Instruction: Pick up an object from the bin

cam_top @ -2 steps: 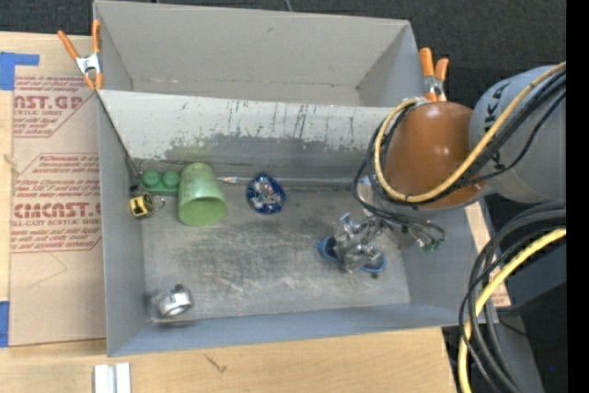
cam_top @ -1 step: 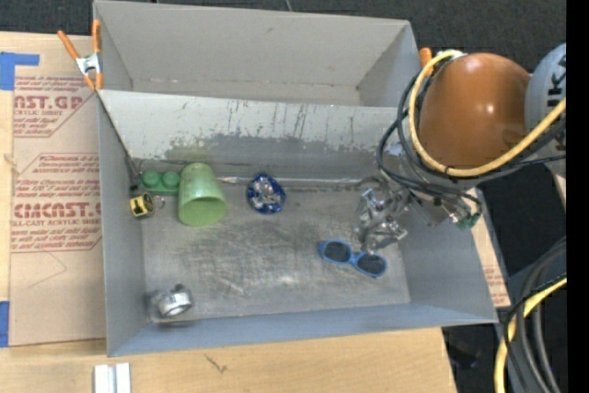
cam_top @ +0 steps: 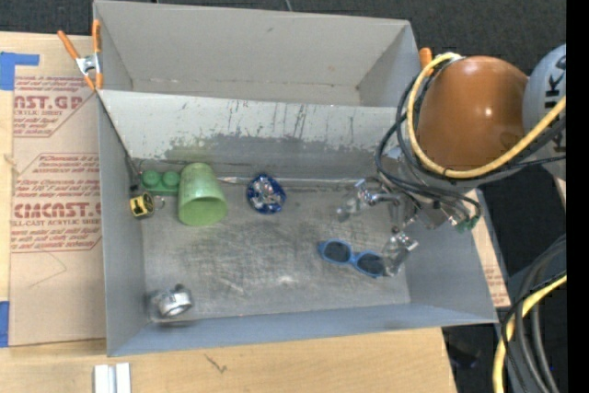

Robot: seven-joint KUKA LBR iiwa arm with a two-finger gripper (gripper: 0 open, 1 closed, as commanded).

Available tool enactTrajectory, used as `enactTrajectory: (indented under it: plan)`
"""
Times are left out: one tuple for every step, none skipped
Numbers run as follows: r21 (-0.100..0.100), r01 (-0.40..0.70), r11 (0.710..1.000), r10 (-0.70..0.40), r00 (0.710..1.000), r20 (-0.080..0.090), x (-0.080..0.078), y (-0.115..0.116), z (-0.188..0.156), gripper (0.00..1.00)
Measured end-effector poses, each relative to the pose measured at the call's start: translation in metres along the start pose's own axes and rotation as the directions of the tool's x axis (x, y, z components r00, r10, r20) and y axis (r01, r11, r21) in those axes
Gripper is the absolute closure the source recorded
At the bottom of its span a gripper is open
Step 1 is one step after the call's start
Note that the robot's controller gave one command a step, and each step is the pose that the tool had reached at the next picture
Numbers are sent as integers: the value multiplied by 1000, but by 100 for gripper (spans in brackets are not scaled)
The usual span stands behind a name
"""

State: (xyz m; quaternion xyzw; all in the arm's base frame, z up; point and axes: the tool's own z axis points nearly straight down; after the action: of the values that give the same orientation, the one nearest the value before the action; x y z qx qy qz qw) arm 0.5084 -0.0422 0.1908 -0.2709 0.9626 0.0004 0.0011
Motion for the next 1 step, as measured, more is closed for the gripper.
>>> enactTrajectory:
  plan:
    - [2, -119, 993, 119, 993, 7, 10, -32, 121, 0]
